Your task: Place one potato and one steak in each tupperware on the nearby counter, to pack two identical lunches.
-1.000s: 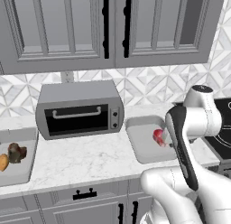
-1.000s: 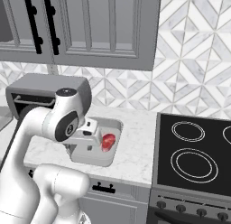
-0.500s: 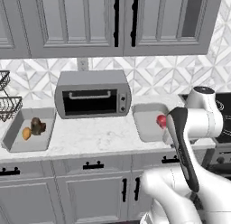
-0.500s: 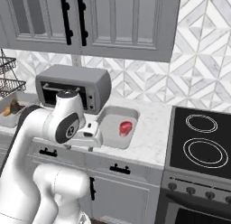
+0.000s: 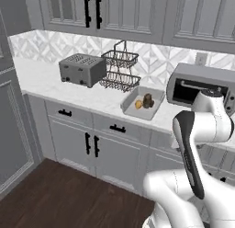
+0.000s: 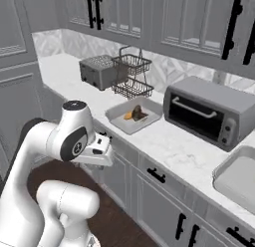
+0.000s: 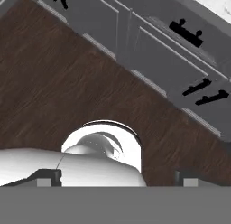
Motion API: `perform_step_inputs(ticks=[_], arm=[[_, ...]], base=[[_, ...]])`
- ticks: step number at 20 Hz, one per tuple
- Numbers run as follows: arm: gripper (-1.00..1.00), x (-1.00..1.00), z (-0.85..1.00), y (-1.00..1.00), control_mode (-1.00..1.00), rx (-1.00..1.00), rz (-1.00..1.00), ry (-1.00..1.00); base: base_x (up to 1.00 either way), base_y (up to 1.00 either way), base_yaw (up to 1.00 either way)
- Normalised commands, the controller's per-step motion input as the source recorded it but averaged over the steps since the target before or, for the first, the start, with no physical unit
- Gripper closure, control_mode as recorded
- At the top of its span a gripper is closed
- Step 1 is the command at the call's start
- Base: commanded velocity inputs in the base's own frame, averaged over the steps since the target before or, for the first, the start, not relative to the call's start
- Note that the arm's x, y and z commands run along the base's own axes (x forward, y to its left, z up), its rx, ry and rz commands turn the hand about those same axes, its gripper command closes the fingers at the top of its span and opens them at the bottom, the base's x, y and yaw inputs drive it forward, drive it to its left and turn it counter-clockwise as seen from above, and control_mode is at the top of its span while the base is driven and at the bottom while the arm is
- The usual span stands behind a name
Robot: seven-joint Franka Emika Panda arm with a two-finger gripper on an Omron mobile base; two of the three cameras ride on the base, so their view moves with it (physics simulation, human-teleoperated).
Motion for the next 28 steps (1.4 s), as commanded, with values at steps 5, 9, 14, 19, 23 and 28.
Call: perform_step_inputs(ticks=[5, 9, 14, 19, 23, 28], arm=[[-1.00, 0.00, 0.00, 0.00, 1.00, 0.00, 0.00, 0.00], [-1.00, 0.00, 0.00, 0.00, 1.00, 0.00, 0.00, 0.00], [-1.00, 0.00, 0.00, 0.00, 1.00, 0.00, 0.00, 0.00], [-1.00, 0.00, 0.00, 0.00, 1.00, 0.00, 0.00, 0.00], [-1.00, 0.00, 0.00, 0.00, 1.00, 0.00, 0.00, 0.00], [-1.00, 0.00, 0.00, 0.00, 1.00, 0.00, 0.00, 0.00]], base=[[-0.11, 0.86, 0.91], [-0.06, 0.79, 0.92], [0.17, 0.76, 0.79], [0.89, 0.26, 0.36], [1.00, 0.16, -0.05], [1.00, 0.33, 0.00]])
